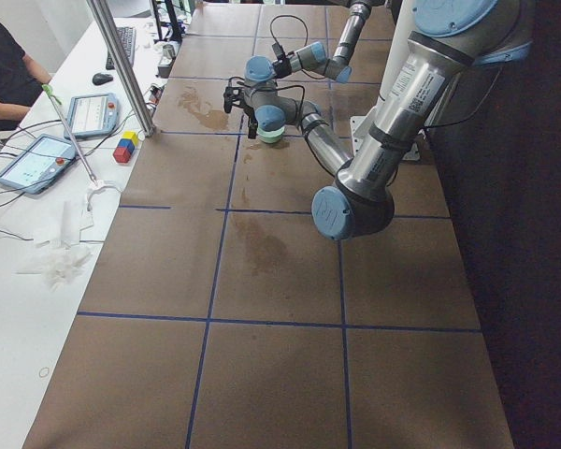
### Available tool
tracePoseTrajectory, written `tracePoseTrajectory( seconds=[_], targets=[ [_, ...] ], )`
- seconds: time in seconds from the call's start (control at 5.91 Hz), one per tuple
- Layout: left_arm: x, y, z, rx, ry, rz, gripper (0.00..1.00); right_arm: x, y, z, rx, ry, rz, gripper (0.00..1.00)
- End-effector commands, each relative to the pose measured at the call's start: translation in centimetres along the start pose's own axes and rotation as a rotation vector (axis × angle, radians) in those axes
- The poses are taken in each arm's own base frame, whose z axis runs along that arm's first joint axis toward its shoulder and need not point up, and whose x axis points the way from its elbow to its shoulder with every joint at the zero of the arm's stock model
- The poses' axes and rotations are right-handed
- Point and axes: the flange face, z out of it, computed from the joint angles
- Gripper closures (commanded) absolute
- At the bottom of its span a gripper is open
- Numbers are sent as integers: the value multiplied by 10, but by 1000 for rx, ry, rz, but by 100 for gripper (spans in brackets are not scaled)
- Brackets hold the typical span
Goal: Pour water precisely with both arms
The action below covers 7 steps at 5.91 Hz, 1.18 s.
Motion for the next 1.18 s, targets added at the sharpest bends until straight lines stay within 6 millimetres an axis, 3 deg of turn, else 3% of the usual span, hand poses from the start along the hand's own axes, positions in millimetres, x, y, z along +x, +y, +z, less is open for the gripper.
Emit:
tracePoseTrajectory(
  seconds=[0.0,0.17,0.51,1.01],
  targets=[
    [0,0,0,0,1,0,0,-31,11,-18,-27,-9,-69,89],
    [0,0,0,2,0,0,0,-36,11,-11,-52,61,-158,92],
    [-1,0,1,-1,-2,-1,0,-66,-4,-5,-75,98,-272,95],
    [-1,0,1,-1,-2,-1,0,-83,-9,1,-147,126,-487,95]
  ],
)
